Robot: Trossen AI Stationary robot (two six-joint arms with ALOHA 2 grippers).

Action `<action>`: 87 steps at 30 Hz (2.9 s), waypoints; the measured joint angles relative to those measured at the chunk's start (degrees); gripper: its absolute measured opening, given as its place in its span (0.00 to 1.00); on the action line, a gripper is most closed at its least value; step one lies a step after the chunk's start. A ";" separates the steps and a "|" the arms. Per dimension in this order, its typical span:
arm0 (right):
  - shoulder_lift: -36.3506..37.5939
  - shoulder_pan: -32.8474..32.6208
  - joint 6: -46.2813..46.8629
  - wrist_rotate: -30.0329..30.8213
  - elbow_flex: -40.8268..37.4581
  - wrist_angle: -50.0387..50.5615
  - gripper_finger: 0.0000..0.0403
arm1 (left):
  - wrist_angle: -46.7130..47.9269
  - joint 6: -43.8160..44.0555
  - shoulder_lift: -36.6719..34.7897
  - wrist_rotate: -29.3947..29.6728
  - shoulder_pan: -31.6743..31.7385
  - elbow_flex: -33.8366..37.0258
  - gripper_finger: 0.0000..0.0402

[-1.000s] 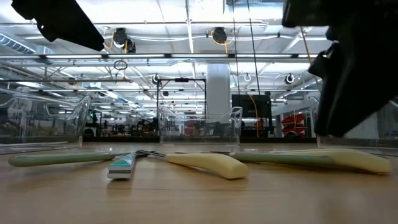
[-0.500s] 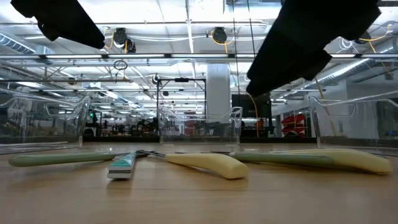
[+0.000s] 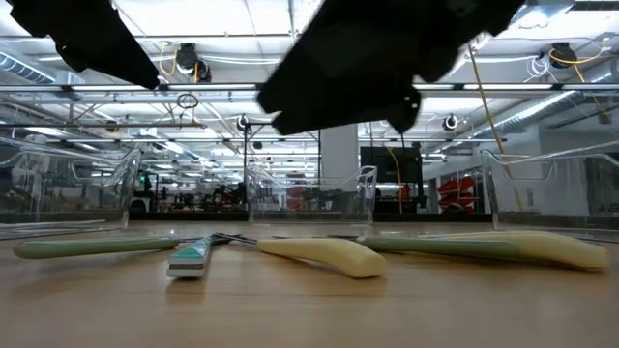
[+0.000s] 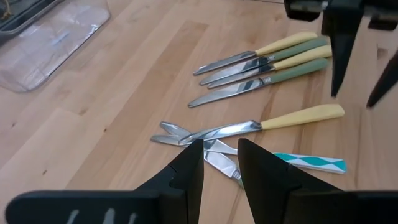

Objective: Sort silverware by color (type)
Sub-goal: Put the white and blue patterned knife into the bottom left transparent bin

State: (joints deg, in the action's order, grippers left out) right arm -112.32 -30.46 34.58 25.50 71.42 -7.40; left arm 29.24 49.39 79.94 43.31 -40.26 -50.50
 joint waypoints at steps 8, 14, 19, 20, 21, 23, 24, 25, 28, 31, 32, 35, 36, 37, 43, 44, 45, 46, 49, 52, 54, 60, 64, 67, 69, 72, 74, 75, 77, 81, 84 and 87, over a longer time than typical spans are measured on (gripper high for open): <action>-9.27 0.90 -3.55 4.47 14.72 11.55 0.31 | 0.00 -0.64 -0.02 -0.50 -0.36 0.00 0.27; -15.60 0.88 -5.80 7.74 22.33 19.33 0.31 | 0.04 -0.15 -0.02 -1.57 -0.83 0.00 0.27; -18.33 1.91 -4.32 8.63 24.05 19.06 0.31 | 0.09 0.17 -0.02 -1.65 -0.81 0.00 0.27; -18.64 2.08 -3.76 9.29 24.09 19.06 0.31 | 0.10 0.17 -0.01 -1.70 -0.82 0.00 0.27; -18.85 2.25 -3.38 9.40 24.09 19.24 0.31 | 0.15 0.17 0.00 -1.74 -0.81 0.00 0.27; -18.92 2.42 -2.49 9.46 24.09 19.89 0.31 | 0.11 0.17 -0.02 -1.75 -0.79 0.00 0.27; -18.92 2.43 -2.25 10.03 24.09 20.18 0.31 | 0.16 0.17 0.00 -1.75 -0.79 0.00 0.27; -18.88 2.38 -2.23 10.92 24.09 20.37 0.31 | 0.17 0.17 -0.02 -1.75 -0.79 0.00 0.27; -18.88 2.32 -2.27 13.09 24.09 21.87 0.31 | 0.15 0.17 0.00 -1.75 -0.79 0.00 0.27; -18.88 2.36 -2.25 13.29 24.09 22.68 0.31 | 0.11 0.21 -0.02 -1.75 -0.79 0.00 0.27; -18.88 2.36 -2.25 13.29 24.09 22.60 0.31 | 0.11 0.24 -0.02 -1.75 -0.79 0.00 0.27; -18.88 2.36 -1.40 13.29 24.09 22.25 0.31 | 0.09 0.26 0.00 -1.75 -0.79 0.00 0.27; -18.88 2.34 -0.94 13.29 24.09 22.25 0.31 | 0.09 0.27 -0.02 -1.75 -0.79 0.00 0.27; -18.88 2.34 -0.66 13.27 24.09 22.21 0.31 | 0.07 0.28 -0.01 -1.75 -0.79 0.00 0.27; -19.63 2.38 1.10 13.32 24.09 21.22 0.31 | 0.06 0.39 0.00 -1.75 -0.79 0.00 0.27; -19.81 2.38 0.90 13.40 24.09 21.13 0.31 | 0.04 0.39 0.00 -1.75 -0.79 0.00 0.27; -20.14 2.36 0.72 13.48 24.07 20.57 0.31 | 0.06 0.39 -0.02 -1.75 -0.79 0.00 0.27; -20.63 2.39 0.68 13.44 24.09 19.48 0.31 | 0.06 0.39 -0.02 -1.75 -0.79 0.00 0.27; -21.10 2.63 -0.21 13.55 24.09 18.15 0.31 | 0.09 0.39 0.00 -1.77 -0.79 0.00 0.27; -21.54 3.00 -0.20 13.97 24.17 18.61 0.31 | 0.10 0.37 0.00 -1.77 -0.79 0.00 0.27; -21.64 3.23 -0.41 13.85 24.19 19.26 0.31 | 0.11 0.38 -0.02 -1.77 -0.79 0.00 0.27; -21.87 3.41 -3.26 12.69 24.33 21.58 0.31 | 0.28 0.37 0.00 -1.79 -0.79 0.00 0.27; -21.76 3.44 -5.06 11.24 24.49 22.29 0.31 | 0.58 0.37 0.00 -1.79 -0.79 0.02 0.27; -21.70 3.32 -6.30 9.86 25.73 24.11 0.31 | 0.59 0.37 0.00 -1.80 -0.79 0.00 0.27; -21.74 3.28 -6.77 7.64 27.21 26.16 0.31 | 0.57 0.37 0.00 -1.80 -0.79 0.02 0.27; -21.91 2.90 -6.84 5.58 30.02 30.60 0.31 | 0.57 0.37 0.00 -1.81 -0.79 0.00 0.27; -21.94 2.65 -6.33 3.64 31.19 32.14 0.31 | 0.57 0.37 -0.01 -1.81 -0.79 0.01 0.27; -21.98 2.53 -5.69 3.25 31.75 32.95 0.31 | 0.57 0.37 -0.01 -1.81 -0.79 0.01 0.27; -22.09 2.23 -4.34 3.34 33.07 35.42 0.31 | 0.55 0.39 0.00 -1.81 -0.79 0.00 0.27; -22.13 2.16 -0.95 3.61 34.83 39.85 0.31 | 0.54 0.60 0.00 -1.83 -0.90 0.01 0.27; -22.24 1.98 1.58 4.85 36.19 42.87 0.31 | 0.54 0.61 0.00 -1.84 -1.04 0.02 0.27; -22.26 1.68 3.72 5.49 37.40 43.84 0.32 | 0.54 0.61 0.00 -1.84 -1.06 0.02 0.27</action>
State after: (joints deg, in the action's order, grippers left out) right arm -134.58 -28.78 38.31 30.99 108.81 36.44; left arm 29.78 50.00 79.94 41.47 -41.32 -50.48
